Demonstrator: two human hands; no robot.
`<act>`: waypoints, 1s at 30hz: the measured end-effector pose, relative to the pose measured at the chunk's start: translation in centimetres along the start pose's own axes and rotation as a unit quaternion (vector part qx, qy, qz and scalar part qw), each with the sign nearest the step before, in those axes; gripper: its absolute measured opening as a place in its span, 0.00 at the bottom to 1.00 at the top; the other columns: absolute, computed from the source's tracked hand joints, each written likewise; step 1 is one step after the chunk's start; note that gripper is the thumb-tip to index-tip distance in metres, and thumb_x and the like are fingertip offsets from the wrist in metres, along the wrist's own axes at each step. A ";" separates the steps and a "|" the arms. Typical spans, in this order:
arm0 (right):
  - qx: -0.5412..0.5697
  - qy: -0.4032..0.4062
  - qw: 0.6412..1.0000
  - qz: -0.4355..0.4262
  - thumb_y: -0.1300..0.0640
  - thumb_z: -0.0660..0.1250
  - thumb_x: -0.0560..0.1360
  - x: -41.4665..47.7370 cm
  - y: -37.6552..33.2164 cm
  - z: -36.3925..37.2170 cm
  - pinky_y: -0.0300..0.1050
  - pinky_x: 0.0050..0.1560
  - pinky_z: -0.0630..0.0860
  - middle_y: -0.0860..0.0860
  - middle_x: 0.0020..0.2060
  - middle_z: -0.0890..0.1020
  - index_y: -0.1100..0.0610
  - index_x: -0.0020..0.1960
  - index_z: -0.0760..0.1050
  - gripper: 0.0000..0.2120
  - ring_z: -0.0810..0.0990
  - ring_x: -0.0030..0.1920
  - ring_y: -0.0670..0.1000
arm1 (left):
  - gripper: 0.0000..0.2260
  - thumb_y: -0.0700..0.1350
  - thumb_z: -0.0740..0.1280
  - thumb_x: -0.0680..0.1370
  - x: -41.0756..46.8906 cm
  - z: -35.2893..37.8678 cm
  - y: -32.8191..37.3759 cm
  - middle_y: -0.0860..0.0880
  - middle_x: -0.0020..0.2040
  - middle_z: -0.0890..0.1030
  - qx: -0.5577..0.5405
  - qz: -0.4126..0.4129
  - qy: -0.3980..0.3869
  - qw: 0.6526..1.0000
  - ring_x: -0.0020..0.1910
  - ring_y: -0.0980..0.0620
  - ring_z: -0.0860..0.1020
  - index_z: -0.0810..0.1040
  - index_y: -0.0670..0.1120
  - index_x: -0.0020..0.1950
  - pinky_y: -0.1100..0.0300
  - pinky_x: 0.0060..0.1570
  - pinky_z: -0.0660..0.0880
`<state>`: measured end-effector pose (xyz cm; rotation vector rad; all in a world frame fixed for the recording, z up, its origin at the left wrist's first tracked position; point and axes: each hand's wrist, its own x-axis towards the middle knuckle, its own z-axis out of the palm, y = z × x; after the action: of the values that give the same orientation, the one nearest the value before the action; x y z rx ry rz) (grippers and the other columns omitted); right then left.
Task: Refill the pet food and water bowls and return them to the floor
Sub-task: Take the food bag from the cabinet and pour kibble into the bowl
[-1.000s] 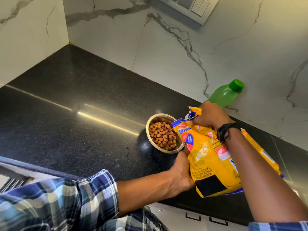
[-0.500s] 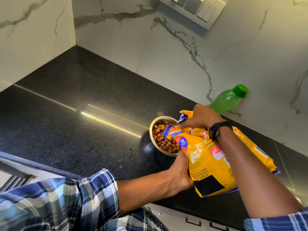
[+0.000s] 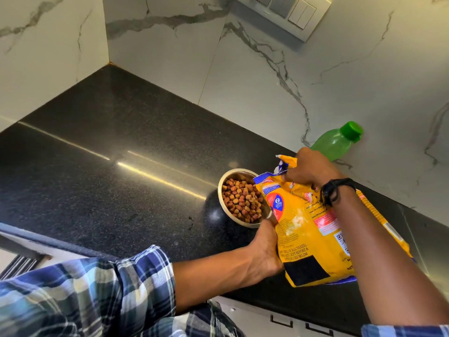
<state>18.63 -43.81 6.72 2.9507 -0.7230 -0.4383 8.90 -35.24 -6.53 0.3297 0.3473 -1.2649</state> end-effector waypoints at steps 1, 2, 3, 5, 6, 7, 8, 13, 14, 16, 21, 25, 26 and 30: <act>0.002 -0.001 1.000 0.001 0.50 0.75 0.69 0.0 0.1 -0.1 0.43 0.29 0.63 0.52 0.38 0.73 0.56 0.39 0.65 0.19 0.73 0.37 0.52 | 0.26 0.59 0.60 0.80 0.1 0.0 -0.1 0.42 0.40 0.86 -0.005 -0.004 -0.010 1.000 0.38 0.45 0.85 0.85 0.45 0.33 0.52 0.41 0.83; 0.002 -0.001 1.000 -0.001 0.50 0.75 0.69 0.0 0.2 -0.2 0.42 0.28 0.62 0.52 0.35 0.72 0.55 0.37 0.64 0.20 0.71 0.34 0.51 | 0.26 0.59 0.60 0.80 0.2 0.1 -0.1 0.42 0.40 0.86 -0.010 -0.008 -0.023 1.000 0.38 0.45 0.86 0.86 0.44 0.33 0.52 0.39 0.83; 0.003 0.000 1.000 -0.005 0.50 0.75 0.68 -0.1 0.2 -0.2 0.42 0.27 0.62 0.52 0.34 0.72 0.55 0.36 0.65 0.19 0.71 0.33 0.50 | 0.26 0.59 0.60 0.80 0.1 0.2 -0.2 0.41 0.41 0.86 -0.014 -0.011 -0.036 0.999 0.39 0.44 0.86 0.86 0.44 0.34 0.51 0.38 0.83; 0.004 -0.002 1.000 -0.018 0.50 0.75 0.67 -0.3 0.1 -0.2 0.41 0.26 0.62 0.52 0.32 0.72 0.56 0.35 0.67 0.18 0.71 0.31 0.49 | 0.25 0.61 0.61 0.79 0.0 0.4 -0.2 0.40 0.46 0.86 -0.022 -0.008 -0.058 0.998 0.43 0.42 0.86 0.88 0.43 0.40 0.49 0.40 0.83; 0.003 -0.005 1.000 -0.024 0.49 0.75 0.67 -0.4 0.0 -0.3 0.41 0.26 0.62 0.51 0.32 0.73 0.56 0.35 0.67 0.18 0.71 0.31 0.48 | 0.24 0.61 0.63 0.78 -0.1 0.5 -0.2 0.39 0.49 0.86 -0.024 -0.005 -0.064 0.998 0.46 0.41 0.86 0.88 0.43 0.44 0.47 0.41 0.83; 0.004 -0.013 1.000 -0.029 0.49 0.75 0.67 -0.5 -0.1 -0.3 0.41 0.27 0.63 0.51 0.32 0.73 0.56 0.35 0.68 0.18 0.72 0.31 0.48 | 0.23 0.62 0.65 0.77 -0.1 0.6 -0.2 0.38 0.53 0.85 -0.026 -0.004 -0.068 0.997 0.49 0.40 0.85 0.87 0.42 0.49 0.45 0.44 0.82; 0.006 -0.025 0.999 -0.031 0.48 0.75 0.67 -0.6 -0.3 -0.3 0.41 0.27 0.64 0.50 0.33 0.73 0.56 0.37 0.68 0.18 0.73 0.33 0.49 | 0.24 0.62 0.67 0.76 -0.3 0.6 -0.2 0.37 0.55 0.84 -0.028 -0.004 -0.070 0.997 0.51 0.39 0.84 0.86 0.42 0.52 0.44 0.45 0.82; 0.018 -0.081 0.996 -0.031 0.43 0.77 0.66 -0.7 -1.2 0.0 0.44 0.36 0.69 0.51 0.41 0.74 0.57 0.50 0.69 0.25 0.77 0.45 0.54 | 0.26 0.65 0.69 0.72 -0.8 0.6 -0.3 0.37 0.56 0.84 -0.020 -0.010 -0.073 0.997 0.51 0.39 0.84 0.86 0.42 0.52 0.44 0.46 0.82; 0.016 -0.084 0.996 -0.031 0.43 0.77 0.66 -0.7 -1.3 0.2 0.44 0.38 0.70 0.51 0.42 0.74 0.56 0.51 0.68 0.26 0.77 0.46 0.54 | 0.26 0.65 0.69 0.72 -0.9 0.6 -0.3 0.37 0.55 0.84 -0.017 -0.009 -0.067 0.998 0.50 0.39 0.84 0.87 0.43 0.51 0.44 0.46 0.82; 0.008 -0.083 0.996 -0.030 0.42 0.77 0.66 -0.6 -1.4 0.4 0.46 0.42 0.71 0.52 0.46 0.74 0.56 0.51 0.66 0.27 0.76 0.47 0.54 | 0.26 0.66 0.69 0.72 -0.9 0.5 -0.2 0.38 0.55 0.84 -0.010 -0.007 -0.056 0.998 0.49 0.40 0.85 0.87 0.43 0.49 0.45 0.46 0.82; -0.027 -0.066 0.997 -0.025 0.42 0.76 0.66 -0.4 -0.8 0.6 0.46 0.42 0.70 0.52 0.46 0.74 0.55 0.51 0.66 0.27 0.74 0.46 0.54 | 0.24 0.63 0.67 0.74 -0.7 0.6 -0.3 0.39 0.53 0.85 -0.011 -0.004 -0.047 0.999 0.48 0.41 0.85 0.86 0.43 0.50 0.46 0.47 0.82; -0.035 -0.031 0.999 -0.018 0.46 0.76 0.67 -0.2 0.3 0.5 0.46 0.41 0.69 0.53 0.47 0.74 0.55 0.51 0.65 0.24 0.73 0.45 0.55 | 0.26 0.63 0.62 0.77 -0.4 0.7 -0.5 0.39 0.48 0.86 -0.043 -0.010 -0.060 0.997 0.45 0.40 0.85 0.87 0.42 0.44 0.46 0.44 0.83; -0.029 -0.021 0.999 -0.019 0.47 0.76 0.67 -0.1 0.6 0.4 0.46 0.40 0.69 0.53 0.47 0.75 0.55 0.50 0.66 0.24 0.73 0.45 0.55 | 0.26 0.62 0.61 0.78 -0.3 0.7 -0.6 0.39 0.47 0.86 -0.049 -0.011 -0.060 0.997 0.44 0.40 0.86 0.87 0.42 0.43 0.46 0.42 0.83; -0.016 -0.006 1.000 -0.013 0.47 0.77 0.66 -0.1 1.5 0.1 0.44 0.34 0.66 0.50 0.38 0.72 0.55 0.48 0.66 0.23 0.74 0.42 0.54 | 0.25 0.61 0.62 0.78 -0.3 1.0 -1.1 0.39 0.46 0.86 -0.045 -0.007 -0.054 0.998 0.43 0.41 0.86 0.87 0.42 0.42 0.47 0.43 0.82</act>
<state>17.84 -45.11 6.85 2.9337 -0.6735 -0.4662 7.79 -35.72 -5.51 0.1823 0.3137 -1.2711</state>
